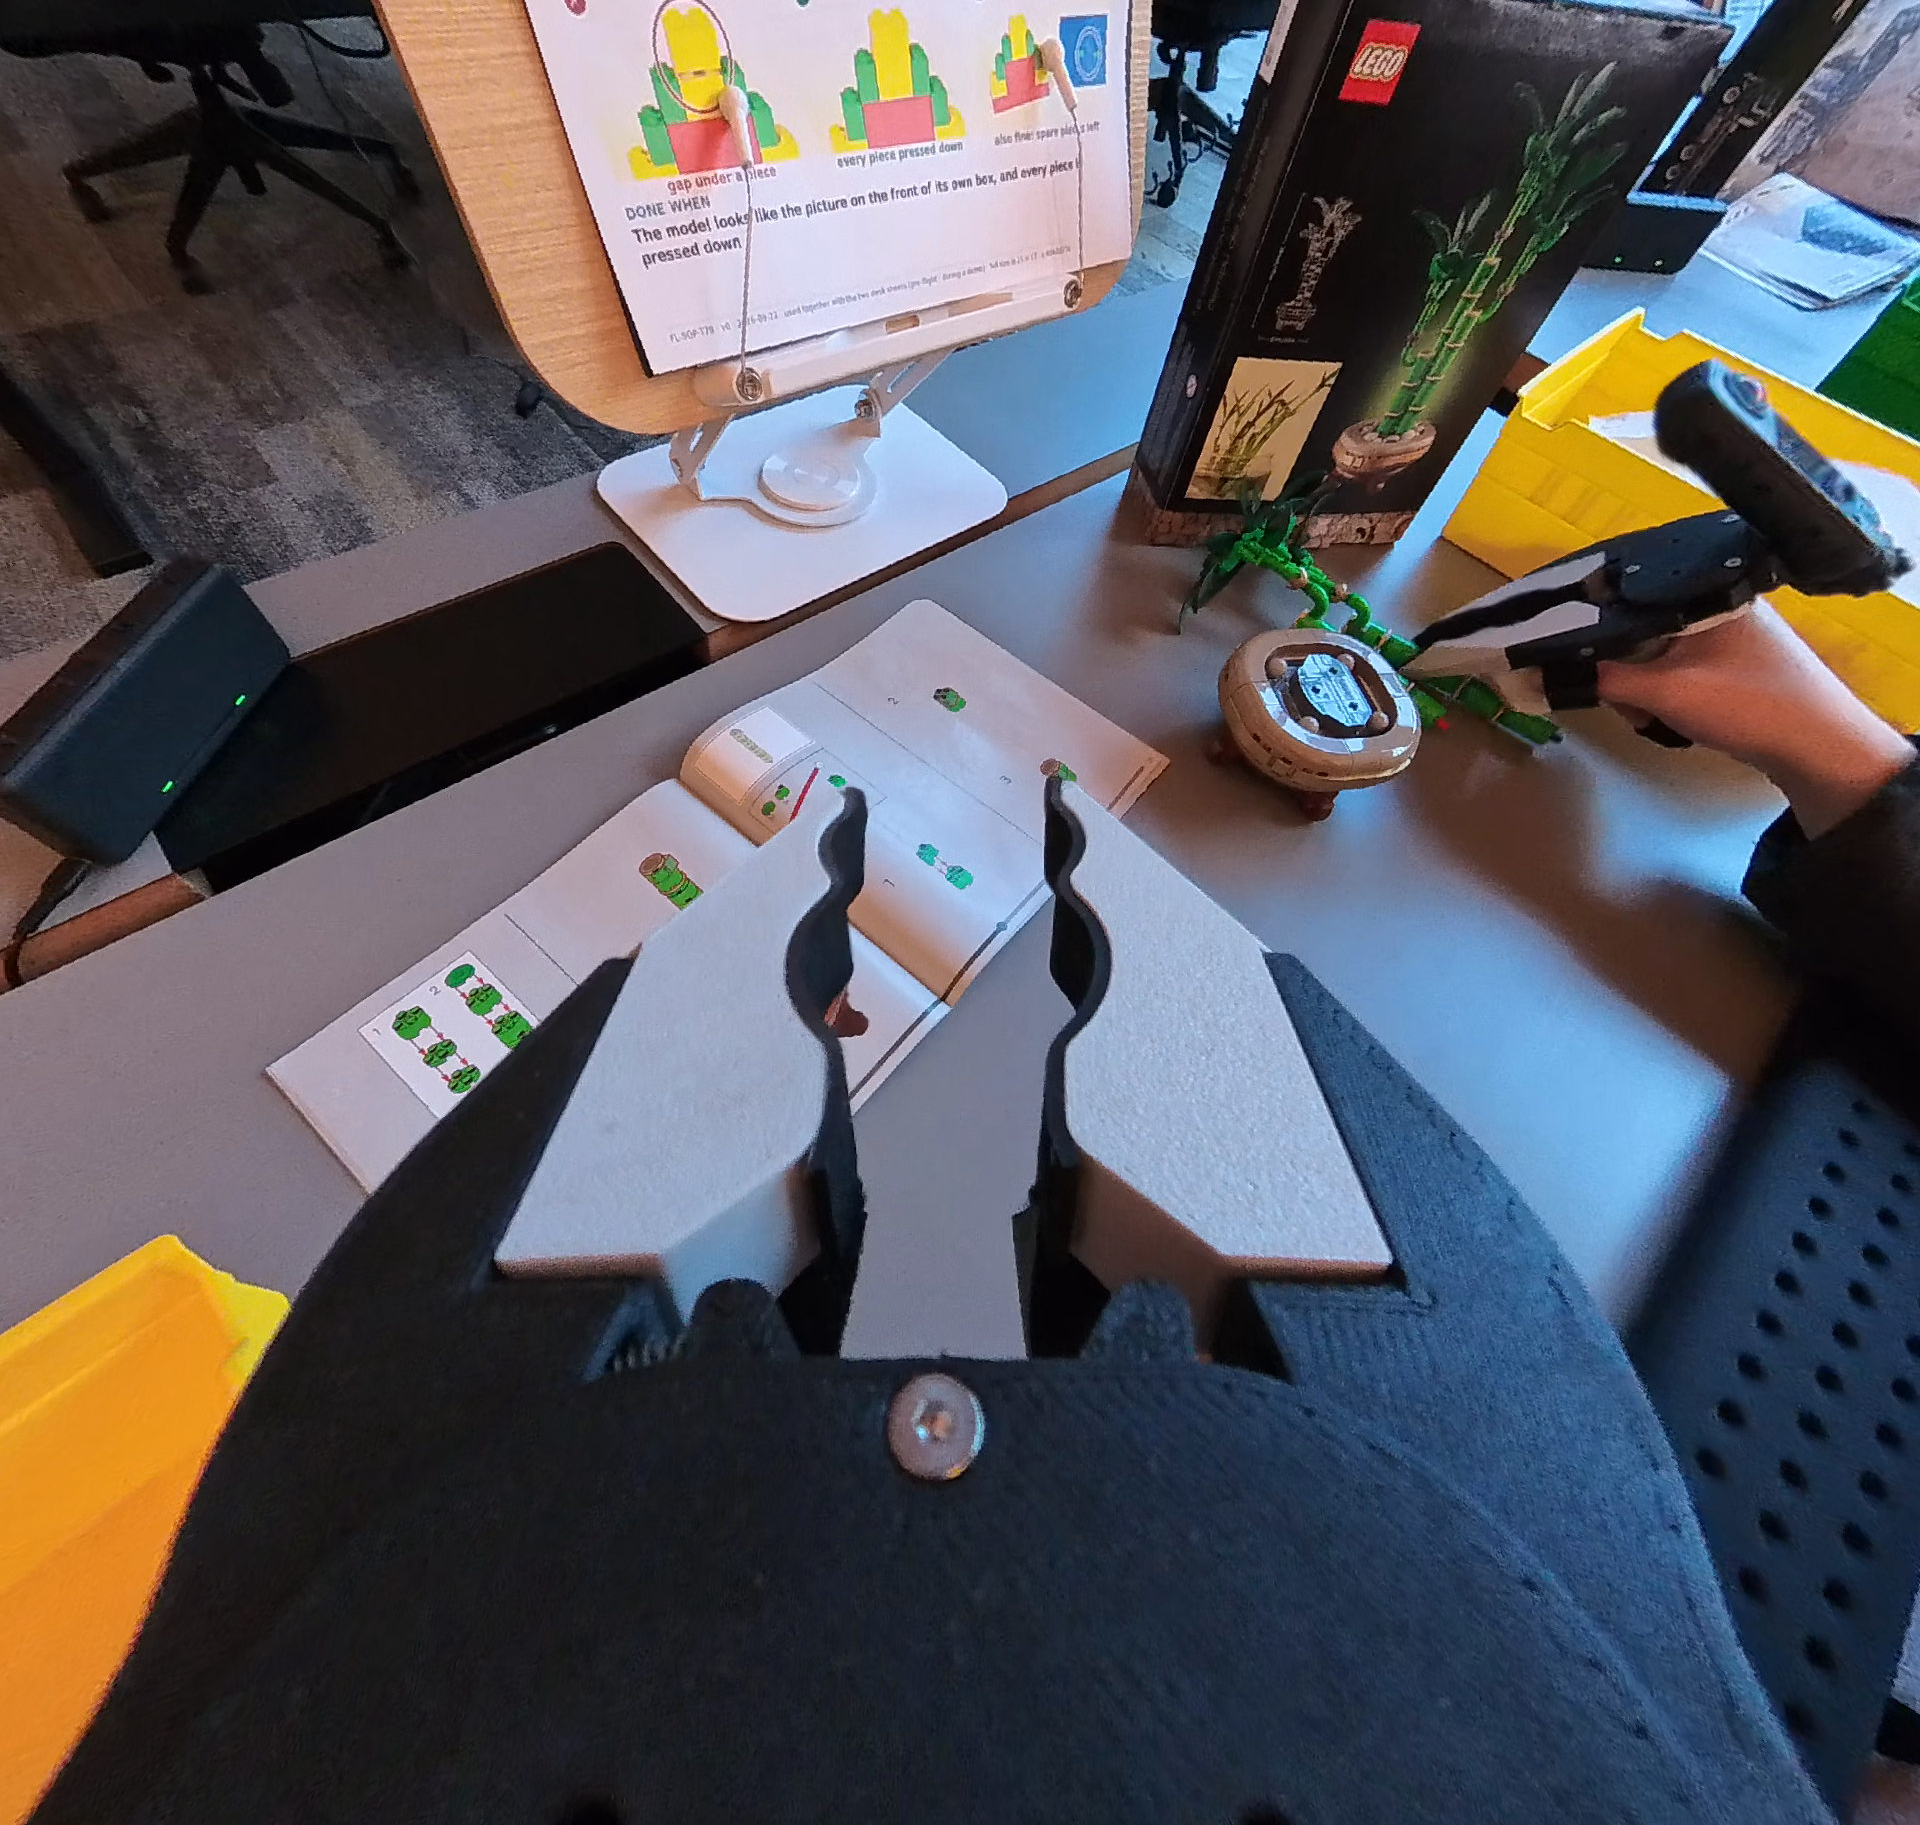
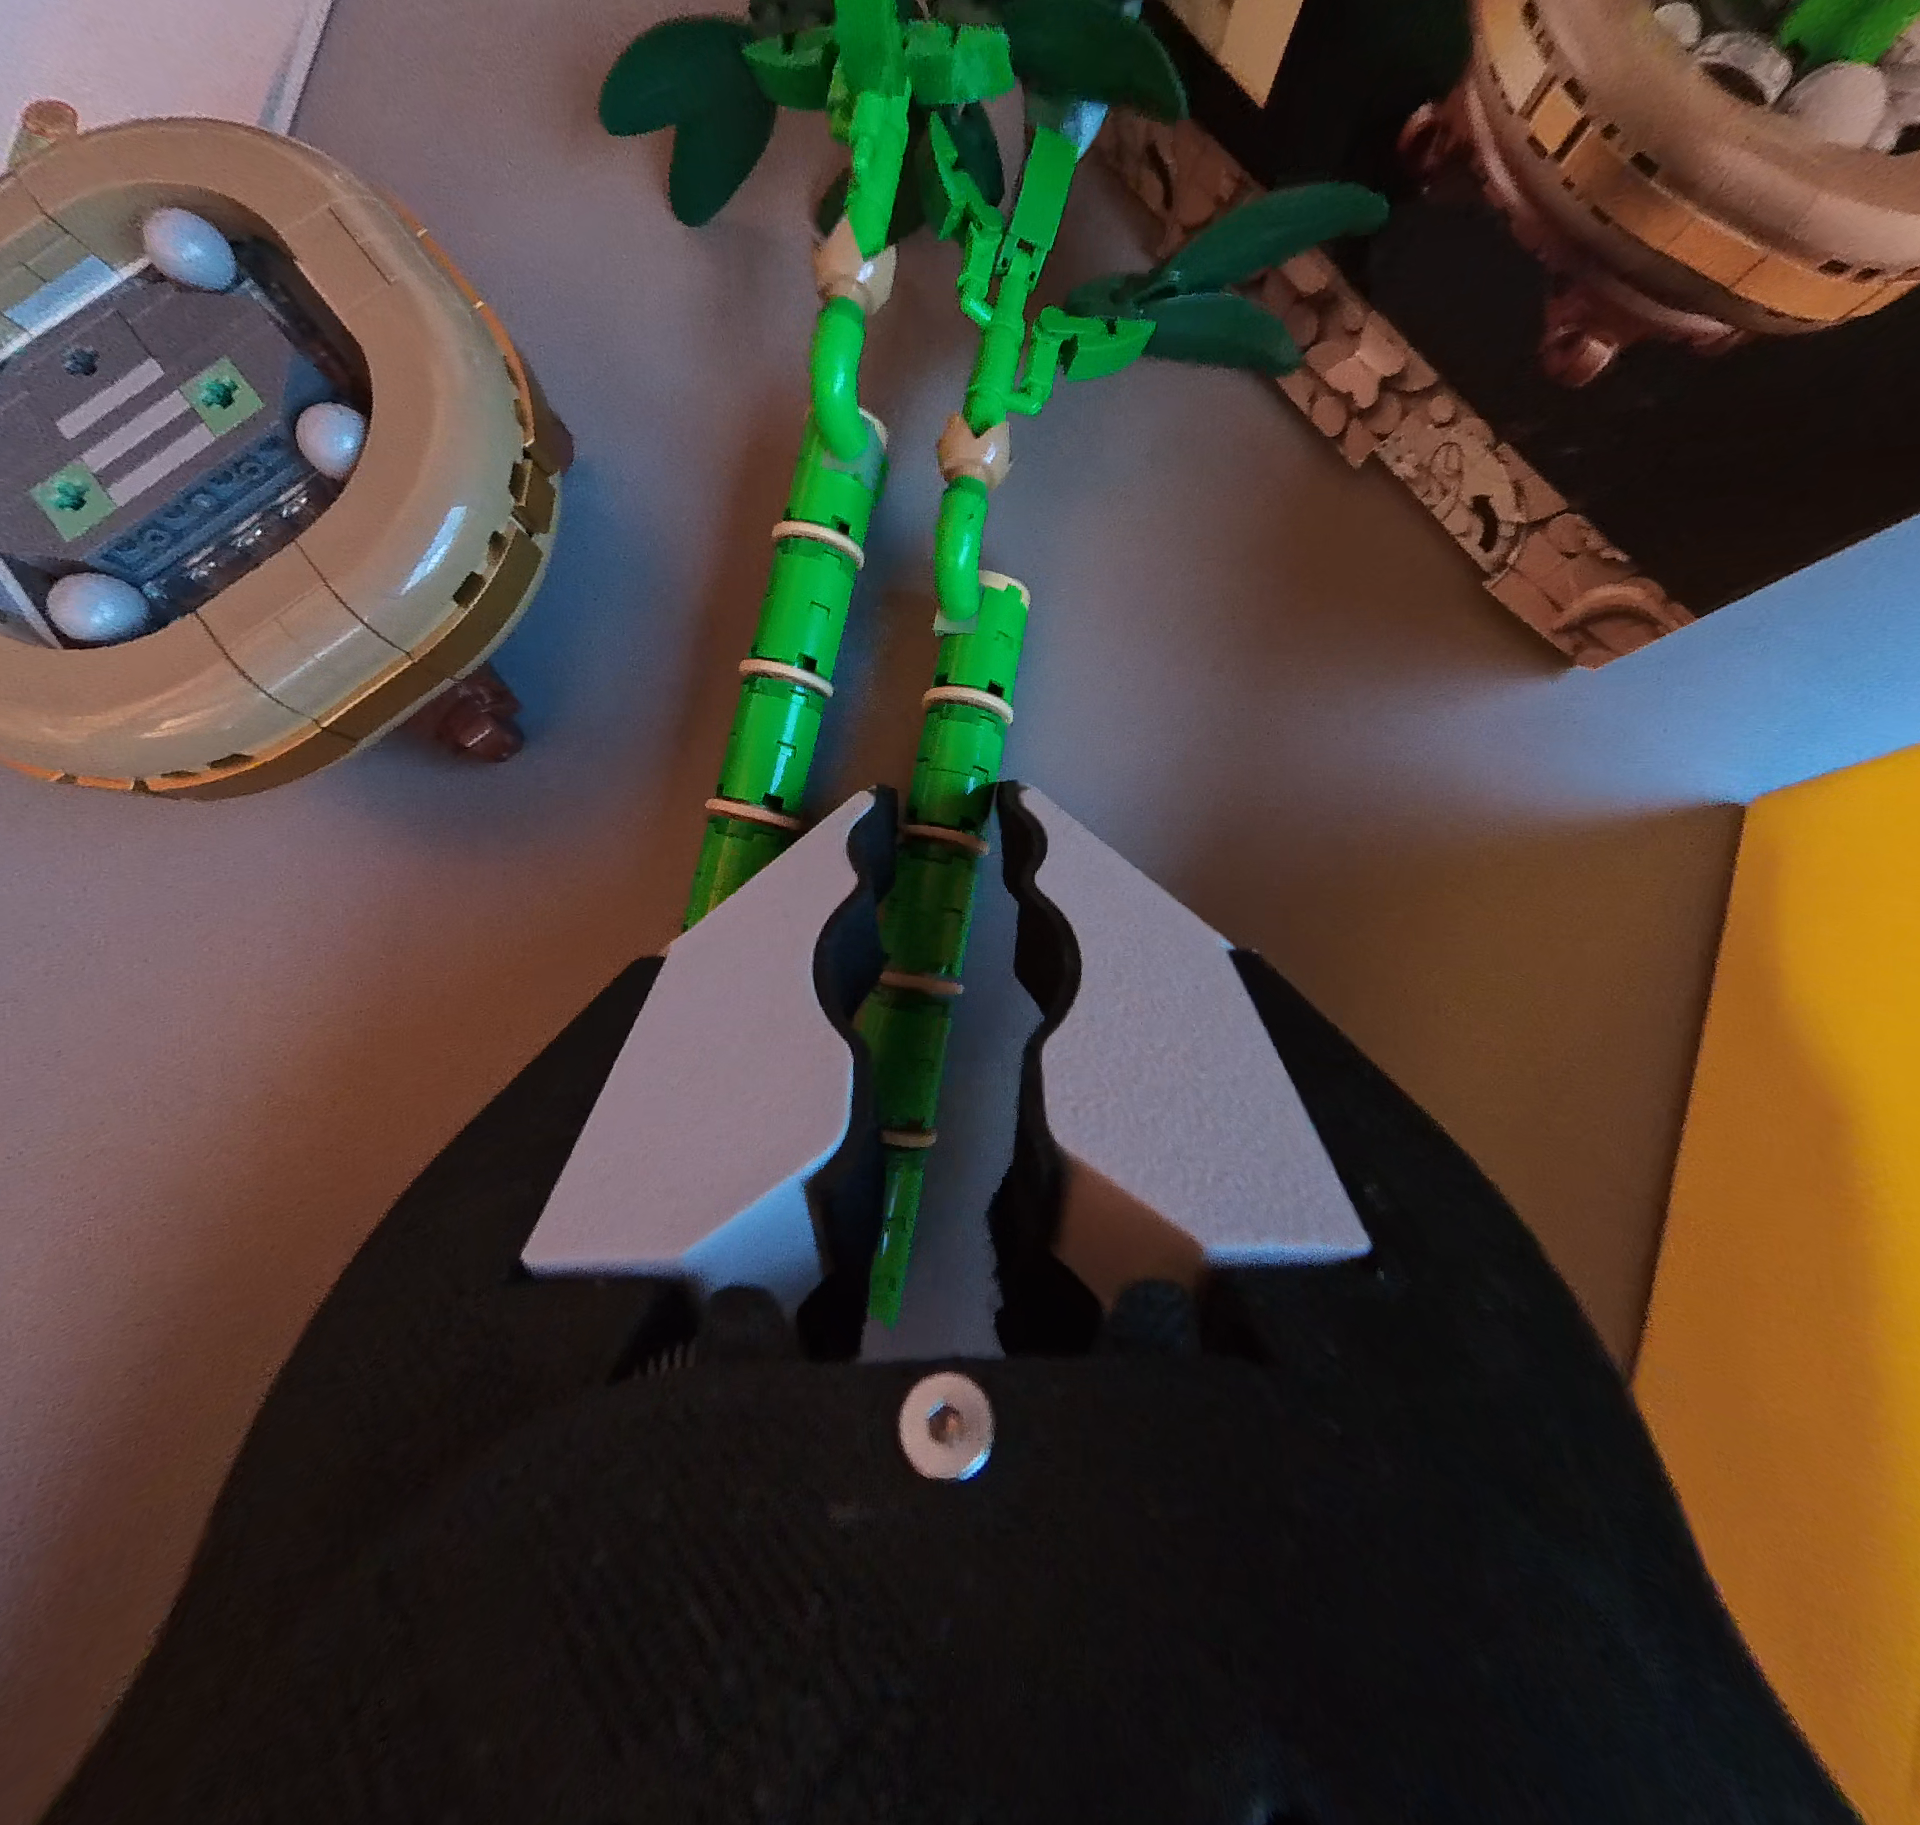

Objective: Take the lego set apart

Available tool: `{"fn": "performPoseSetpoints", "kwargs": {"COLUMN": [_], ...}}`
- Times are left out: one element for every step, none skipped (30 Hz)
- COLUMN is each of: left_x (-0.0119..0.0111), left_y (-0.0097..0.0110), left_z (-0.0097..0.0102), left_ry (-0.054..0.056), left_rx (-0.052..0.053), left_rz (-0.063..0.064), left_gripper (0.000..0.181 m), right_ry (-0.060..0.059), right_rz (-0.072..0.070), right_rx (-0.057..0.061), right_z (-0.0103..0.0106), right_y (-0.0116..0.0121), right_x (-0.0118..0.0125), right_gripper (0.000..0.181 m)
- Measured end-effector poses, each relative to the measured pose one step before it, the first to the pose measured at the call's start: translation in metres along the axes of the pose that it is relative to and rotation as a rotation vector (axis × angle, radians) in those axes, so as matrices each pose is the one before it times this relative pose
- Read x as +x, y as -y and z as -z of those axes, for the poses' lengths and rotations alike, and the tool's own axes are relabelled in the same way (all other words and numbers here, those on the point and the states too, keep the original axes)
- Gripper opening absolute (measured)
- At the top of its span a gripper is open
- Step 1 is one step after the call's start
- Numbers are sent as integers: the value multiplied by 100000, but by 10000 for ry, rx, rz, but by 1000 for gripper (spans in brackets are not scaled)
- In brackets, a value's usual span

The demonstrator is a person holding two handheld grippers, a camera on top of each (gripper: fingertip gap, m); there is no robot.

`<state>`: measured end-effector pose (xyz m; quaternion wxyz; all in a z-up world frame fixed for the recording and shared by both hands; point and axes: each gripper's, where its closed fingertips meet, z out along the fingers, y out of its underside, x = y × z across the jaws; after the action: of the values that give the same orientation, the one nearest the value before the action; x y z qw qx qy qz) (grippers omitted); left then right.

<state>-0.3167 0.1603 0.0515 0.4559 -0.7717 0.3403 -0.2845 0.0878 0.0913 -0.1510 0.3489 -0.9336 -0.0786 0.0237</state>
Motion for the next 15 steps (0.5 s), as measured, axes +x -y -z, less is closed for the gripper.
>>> {"fn": "performPoseSetpoints", "kwargs": {"left_x": [-7,0,3,-11,-14,-14,-15,5,9,7,5,17,14,24,15], "left_y": [-30,-10,-16,-21,-19,-21,-22,-39,-41,-46,-47,-38,-43,-33,-42], "left_z": [-12,-10,-4,-8,-3,-20,-23,-32,-43,-37,-36,-38,-38,-31,-38], "left_ry": [21,9,3,6,4,4,0,-3,-1,3,5,1,-2,-3,-3], "left_rx": [-18,-10,-15,-13,-10,-9,-12,-20,-25,-26,-27,-29,-25,-21,-24], "left_rz": [-24,-19,-8,0,2,5,6,2,-5,-10,-11,-11,-11,-11,-11], "left_gripper": [33,33,33,33,33,33,33,33,33,33,33,33,33,33,33], "right_ry": [-176,-177,-174,-121,7,48,129,203,181,101,46,-5,-9,35,-6], "right_rz": [86,128,163,162,135,64,25,0,-36,-1,64,55,28,14,26], "right_rx": [208,292,351,401,374,287,193,32,-184,-248,-224,-214,-204,-200,-212], "right_z": [161,254,326,342,282,166,38,-125,-274,-374,-377,-371,-346,-335,-298], "right_y": [391,600,725,810,778,615,432,113,-269,-428,-422,-416,-387,-360,-369], "right_x": [137,40,-56,-214,-454,-516,-635,-681,-553,-334,-206,-73,-30,-82,-8], "right_gripper": [24,30,30,30,29,29,27,25,26,26,26,26,27,27,28]}}
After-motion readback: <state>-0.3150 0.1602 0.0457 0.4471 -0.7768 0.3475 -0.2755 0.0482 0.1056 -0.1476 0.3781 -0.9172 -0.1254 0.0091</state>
